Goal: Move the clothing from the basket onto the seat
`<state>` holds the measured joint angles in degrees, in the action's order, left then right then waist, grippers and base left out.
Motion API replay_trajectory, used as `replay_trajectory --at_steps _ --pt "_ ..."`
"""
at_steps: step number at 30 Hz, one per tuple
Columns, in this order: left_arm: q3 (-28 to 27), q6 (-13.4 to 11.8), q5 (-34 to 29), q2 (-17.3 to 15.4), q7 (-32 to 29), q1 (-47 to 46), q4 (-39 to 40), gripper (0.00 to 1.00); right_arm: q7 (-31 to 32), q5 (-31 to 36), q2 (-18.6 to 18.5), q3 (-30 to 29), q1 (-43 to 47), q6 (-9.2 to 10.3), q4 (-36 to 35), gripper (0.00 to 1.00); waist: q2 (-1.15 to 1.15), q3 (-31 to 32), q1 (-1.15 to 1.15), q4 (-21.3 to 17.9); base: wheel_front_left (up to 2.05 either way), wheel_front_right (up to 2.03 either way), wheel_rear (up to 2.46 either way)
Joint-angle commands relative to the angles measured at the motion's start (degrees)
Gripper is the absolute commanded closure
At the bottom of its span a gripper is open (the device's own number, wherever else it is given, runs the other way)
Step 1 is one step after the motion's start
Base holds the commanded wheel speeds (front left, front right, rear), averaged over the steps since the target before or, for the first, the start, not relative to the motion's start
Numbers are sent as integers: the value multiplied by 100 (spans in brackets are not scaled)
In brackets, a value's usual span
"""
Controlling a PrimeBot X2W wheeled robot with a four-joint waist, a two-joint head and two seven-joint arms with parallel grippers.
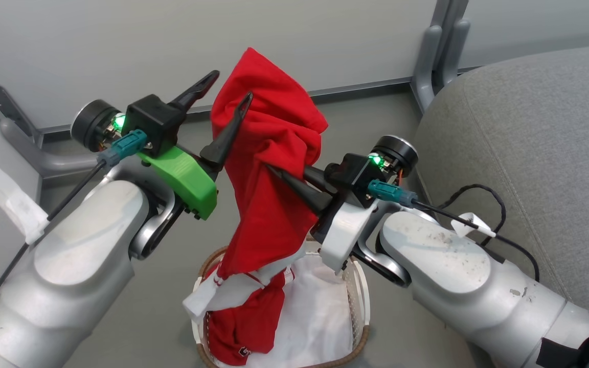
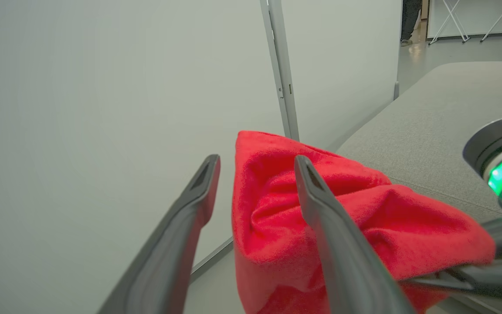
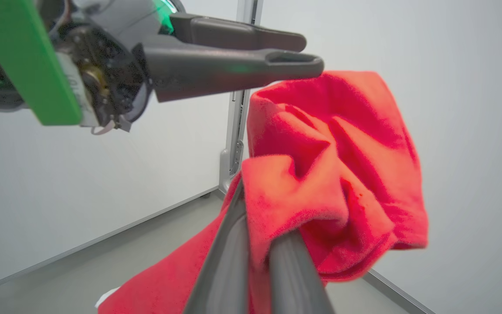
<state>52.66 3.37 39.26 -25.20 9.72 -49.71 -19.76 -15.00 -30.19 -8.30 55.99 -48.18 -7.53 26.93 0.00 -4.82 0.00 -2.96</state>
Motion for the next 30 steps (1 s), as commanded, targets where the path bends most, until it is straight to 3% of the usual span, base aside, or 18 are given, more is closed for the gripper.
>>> replay_trajectory --at_steps 1,20,30 --pt "-42 -61 69 -42 74 149 -51 0 -28 87 -47 -120 103 8 -44 100 0 -15 0 -11 0 0 0" --pt "-236 -200 267 150 530 1372 -73 0 -28 859 -440 -1457 460 8 -72 100 0 -122 0 -82 0 0 0" --pt "-494 -239 -37 339 551 1814 181 0 -28 1208 -660 -2194 636 8 -317 100 0 -298 0 -607 0 0 0"
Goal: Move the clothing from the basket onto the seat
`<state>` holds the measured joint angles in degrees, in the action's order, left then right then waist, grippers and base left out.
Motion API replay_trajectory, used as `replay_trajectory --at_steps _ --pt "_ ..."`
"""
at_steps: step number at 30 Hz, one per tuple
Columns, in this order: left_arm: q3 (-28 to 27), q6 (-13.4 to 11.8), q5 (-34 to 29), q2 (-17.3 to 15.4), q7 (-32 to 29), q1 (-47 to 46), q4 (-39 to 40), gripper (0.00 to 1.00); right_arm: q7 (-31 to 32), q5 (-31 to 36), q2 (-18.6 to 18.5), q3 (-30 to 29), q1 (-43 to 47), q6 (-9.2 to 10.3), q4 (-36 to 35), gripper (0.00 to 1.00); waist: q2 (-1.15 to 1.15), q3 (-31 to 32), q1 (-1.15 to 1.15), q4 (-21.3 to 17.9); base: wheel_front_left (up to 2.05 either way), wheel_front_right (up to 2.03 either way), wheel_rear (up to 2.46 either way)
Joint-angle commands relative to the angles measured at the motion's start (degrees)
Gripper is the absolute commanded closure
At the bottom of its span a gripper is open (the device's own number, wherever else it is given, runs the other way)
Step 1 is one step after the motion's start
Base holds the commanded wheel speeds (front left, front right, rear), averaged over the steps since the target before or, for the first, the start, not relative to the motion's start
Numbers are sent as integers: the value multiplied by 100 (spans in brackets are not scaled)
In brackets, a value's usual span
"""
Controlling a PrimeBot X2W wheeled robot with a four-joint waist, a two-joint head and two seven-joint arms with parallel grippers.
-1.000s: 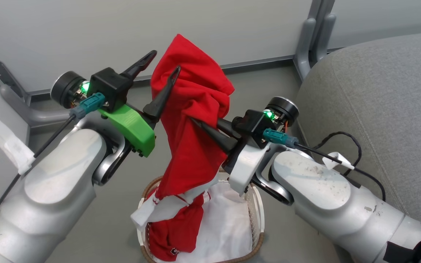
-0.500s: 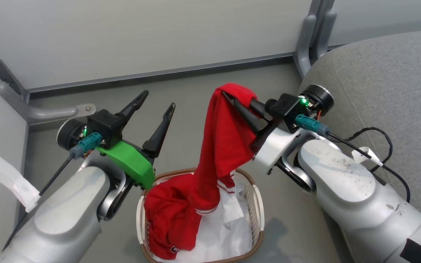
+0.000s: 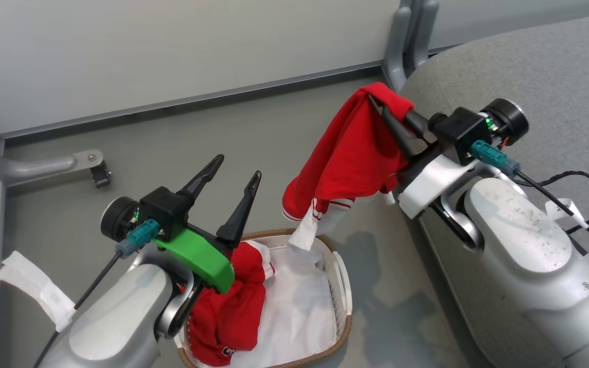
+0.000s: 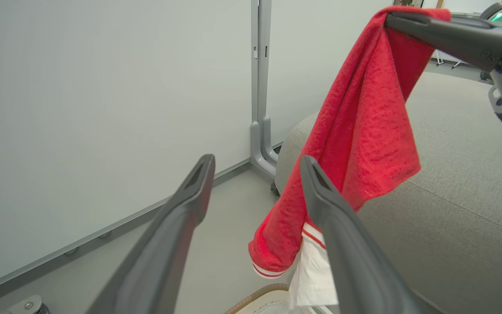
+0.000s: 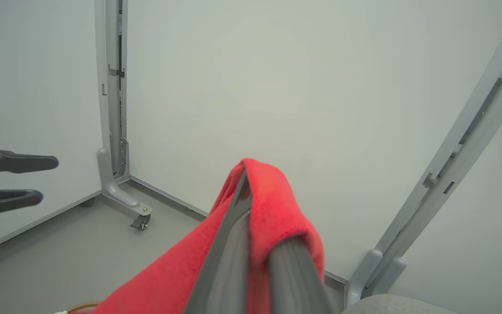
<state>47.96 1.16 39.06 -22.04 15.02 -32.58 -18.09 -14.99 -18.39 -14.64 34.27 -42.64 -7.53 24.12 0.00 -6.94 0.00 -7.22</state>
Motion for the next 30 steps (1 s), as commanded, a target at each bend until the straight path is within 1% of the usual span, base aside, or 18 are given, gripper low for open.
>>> replay_trajectory --at_steps 1,4,10,16,22,30 --pt "-62 -22 -74 40 20 141 54 0 -29 56 -32 -80 119 8 -63 100 0 -113 0 -268 0 0 0" --pt "-186 -32 -210 70 21 235 140 0 -29 136 -85 -224 149 8 -136 100 0 -207 0 -540 0 0 0" --pt "-341 40 -405 220 20 336 185 0 -29 233 -161 -485 261 8 -252 100 0 -408 0 -989 0 0 0" --pt "-446 134 -588 305 20 327 148 0 -29 295 -164 -692 367 8 -388 100 0 -587 0 -1324 0 0 0" --pt "-410 222 -715 395 15 258 51 0 -29 366 -163 -926 479 8 -503 100 0 -723 0 -1485 0 0 0" --pt "-336 295 -890 448 15 107 -15 0 -29 497 -130 -1245 540 8 -567 100 0 -927 0 -1484 0 0 0"
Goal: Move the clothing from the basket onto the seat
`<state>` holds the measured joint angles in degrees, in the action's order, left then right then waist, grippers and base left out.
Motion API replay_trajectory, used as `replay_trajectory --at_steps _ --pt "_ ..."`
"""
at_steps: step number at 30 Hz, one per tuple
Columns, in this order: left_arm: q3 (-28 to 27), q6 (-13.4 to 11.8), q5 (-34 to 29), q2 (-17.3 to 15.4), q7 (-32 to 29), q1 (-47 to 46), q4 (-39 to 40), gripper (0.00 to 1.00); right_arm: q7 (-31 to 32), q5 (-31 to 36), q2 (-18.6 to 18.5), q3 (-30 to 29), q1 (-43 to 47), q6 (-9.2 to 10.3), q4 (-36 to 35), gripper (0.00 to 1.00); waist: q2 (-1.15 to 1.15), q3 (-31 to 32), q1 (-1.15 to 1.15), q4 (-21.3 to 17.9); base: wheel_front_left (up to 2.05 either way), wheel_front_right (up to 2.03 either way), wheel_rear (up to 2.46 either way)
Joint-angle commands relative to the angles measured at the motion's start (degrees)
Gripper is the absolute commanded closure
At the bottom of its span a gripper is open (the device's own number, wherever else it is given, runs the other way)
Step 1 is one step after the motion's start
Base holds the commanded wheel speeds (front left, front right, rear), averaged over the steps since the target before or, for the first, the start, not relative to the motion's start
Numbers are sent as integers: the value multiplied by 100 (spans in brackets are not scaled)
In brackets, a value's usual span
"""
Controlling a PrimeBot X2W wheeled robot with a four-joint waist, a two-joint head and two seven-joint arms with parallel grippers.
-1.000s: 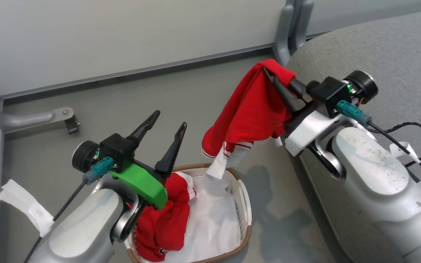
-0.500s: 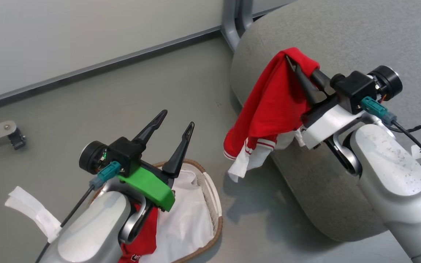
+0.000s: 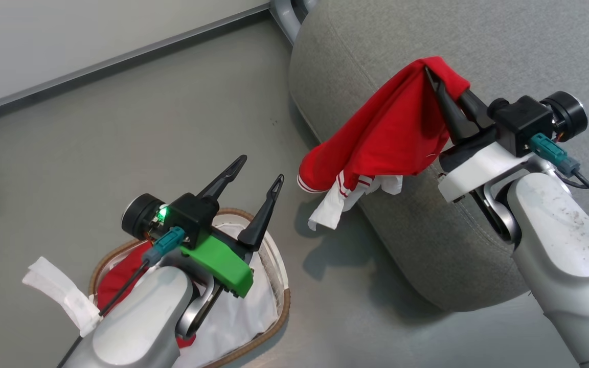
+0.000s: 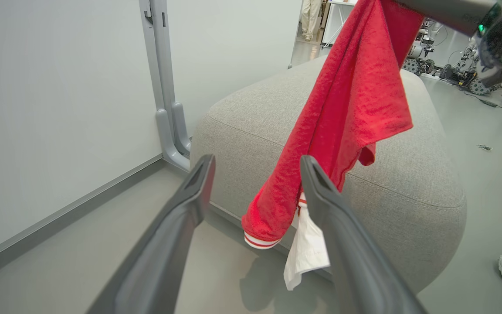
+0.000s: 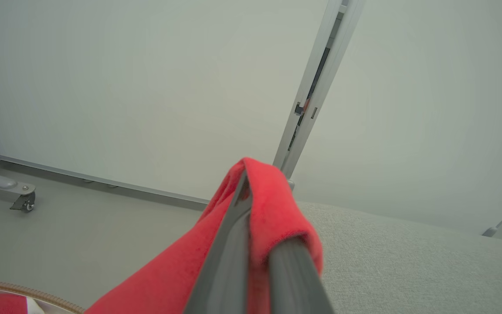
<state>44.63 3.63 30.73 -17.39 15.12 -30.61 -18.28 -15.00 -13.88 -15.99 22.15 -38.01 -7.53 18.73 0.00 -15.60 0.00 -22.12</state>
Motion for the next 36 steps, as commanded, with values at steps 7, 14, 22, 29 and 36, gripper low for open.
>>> replay_trajectory --at_steps 7,14,22,29,36 --pt "106 96 -137 -11 -3 -227 -70 0 -29 106 -170 -235 -418 8 98 100 0 -330 0 183 0 0 0" --pt "185 137 -219 68 0 -369 -28 0 -28 62 -795 -333 -1604 8 463 100 0 -660 0 548 0 0 0" --pt "214 150 -477 148 3 -584 163 0 361 -218 -1858 -483 -3158 8 905 100 0 -1245 0 1202 0 0 0" --pt "249 178 -748 162 4 -763 301 0 899 -157 -2756 -648 -4112 8 1245 100 0 -1812 0 1659 0 0 0" --pt "265 189 -923 201 4 -956 416 0 960 -39 -3047 -1167 -4057 8 1749 100 0 -2288 0 1803 0 0 0"
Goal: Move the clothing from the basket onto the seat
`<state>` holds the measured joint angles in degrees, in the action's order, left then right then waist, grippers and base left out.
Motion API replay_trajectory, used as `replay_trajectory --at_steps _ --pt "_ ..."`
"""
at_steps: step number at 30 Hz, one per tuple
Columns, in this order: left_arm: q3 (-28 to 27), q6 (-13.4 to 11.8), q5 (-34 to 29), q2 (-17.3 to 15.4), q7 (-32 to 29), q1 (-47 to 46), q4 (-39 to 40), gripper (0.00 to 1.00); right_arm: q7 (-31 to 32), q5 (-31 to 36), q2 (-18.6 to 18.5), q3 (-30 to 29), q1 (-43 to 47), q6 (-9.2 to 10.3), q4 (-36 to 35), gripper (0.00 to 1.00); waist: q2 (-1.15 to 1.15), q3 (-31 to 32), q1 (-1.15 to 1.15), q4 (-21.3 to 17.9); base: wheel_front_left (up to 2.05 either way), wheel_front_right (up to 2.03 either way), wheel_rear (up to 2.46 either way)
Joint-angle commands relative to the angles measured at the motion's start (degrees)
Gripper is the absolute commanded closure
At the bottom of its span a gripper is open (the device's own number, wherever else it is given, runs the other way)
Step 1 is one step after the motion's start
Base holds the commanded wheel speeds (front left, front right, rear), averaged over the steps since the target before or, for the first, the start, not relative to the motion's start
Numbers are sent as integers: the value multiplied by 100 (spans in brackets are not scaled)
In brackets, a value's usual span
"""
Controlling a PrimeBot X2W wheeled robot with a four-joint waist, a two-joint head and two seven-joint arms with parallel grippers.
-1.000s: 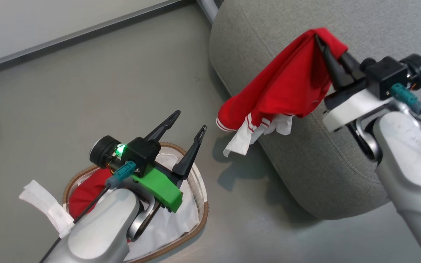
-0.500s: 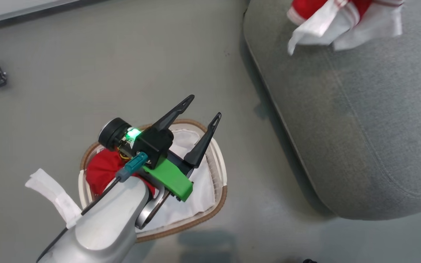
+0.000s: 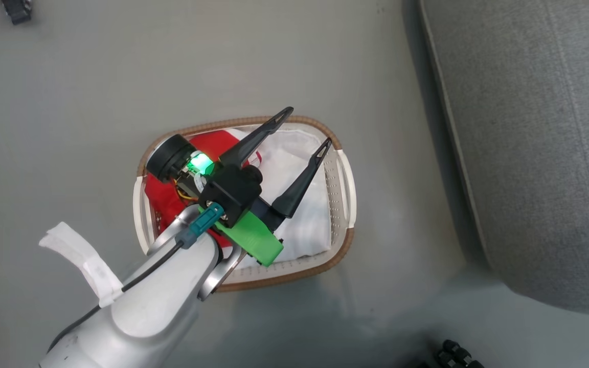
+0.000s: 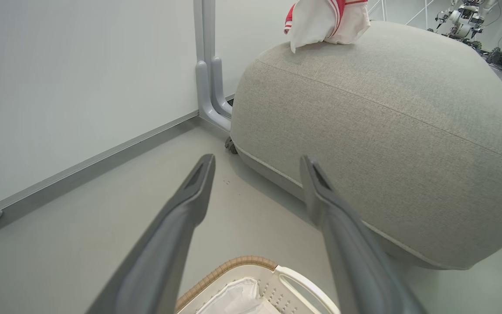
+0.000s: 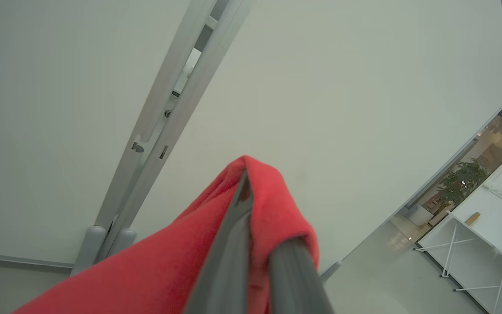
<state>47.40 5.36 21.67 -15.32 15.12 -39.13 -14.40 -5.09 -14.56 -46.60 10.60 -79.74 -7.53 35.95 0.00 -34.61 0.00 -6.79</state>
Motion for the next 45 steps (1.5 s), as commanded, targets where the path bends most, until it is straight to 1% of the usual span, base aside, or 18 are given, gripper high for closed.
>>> replay_trajectory --at_steps 1,4,7,13,14,15,16,17,18,19,24,32,34,38,45 --pt "-9 18 -38 -2 4 -135 29 0 -78 36 29 -133 217 8 149 100 0 -450 0 279 0 0 0" --pt "4 17 -106 2 4 -224 37 0 -235 27 183 -373 548 8 493 100 0 -585 0 267 0 0 0" --pt "27 11 -162 22 4 -315 50 0 -452 52 416 -562 877 8 843 100 0 -701 0 237 0 0 0" --pt "62 14 -233 72 4 -457 133 0 -773 122 924 -719 1343 8 1525 100 0 -804 0 165 0 0 0" --pt "65 10 -240 74 4 -472 146 0 -813 129 965 -752 1380 8 1608 93 0 -803 0 149 0 0 0" --pt "73 -1 -245 79 4 -497 176 0 -886 174 1098 -816 1530 8 1792 74 0 -793 0 120 0 0 0" --pt "75 -6 -240 76 4 -497 178 0 -914 169 1166 -842 1560 8 1850 67 0 -784 0 110 0 0 0" --pt "72 -15 -233 63 5 -489 183 0 -945 188 1227 -885 1597 8 1887 54 0 -766 0 90 0 0 0" --pt "69 -19 -226 51 5 -480 186 0 -967 218 1257 -914 1618 8 1905 7 0 -752 0 76 0 0 0" --pt "62 -26 -217 32 5 -464 183 0 -980 234 1289 -948 1661 8 1908 0 0 -728 0 56 0 0 0" --pt "7 -67 -149 -30 5 -355 177 0 -1011 319 1511 -1036 1874 8 1788 0 0 -580 0 -59 0 0 0" --pt "-155 -137 -31 -51 5 -147 219 0 -1017 489 1842 -1161 2570 8 1227 0 0 -190 0 -261 0 0 0" --pt "-237 -139 34 -9 5 -52 235 0 -1018 561 1985 -1236 2922 8 1012 0 0 10 0 -317 0 0 0" --pt "-370 -136 75 53 5 111 234 0 -1017 659 2127 -1312 3238 8 681 0 0 317 0 -350 0 0 0" --pt "-740 -90 212 232 5 514 123 0 -1018 824 2294 -1162 3425 8 260 0 0 966 0 -238 0 0 0"
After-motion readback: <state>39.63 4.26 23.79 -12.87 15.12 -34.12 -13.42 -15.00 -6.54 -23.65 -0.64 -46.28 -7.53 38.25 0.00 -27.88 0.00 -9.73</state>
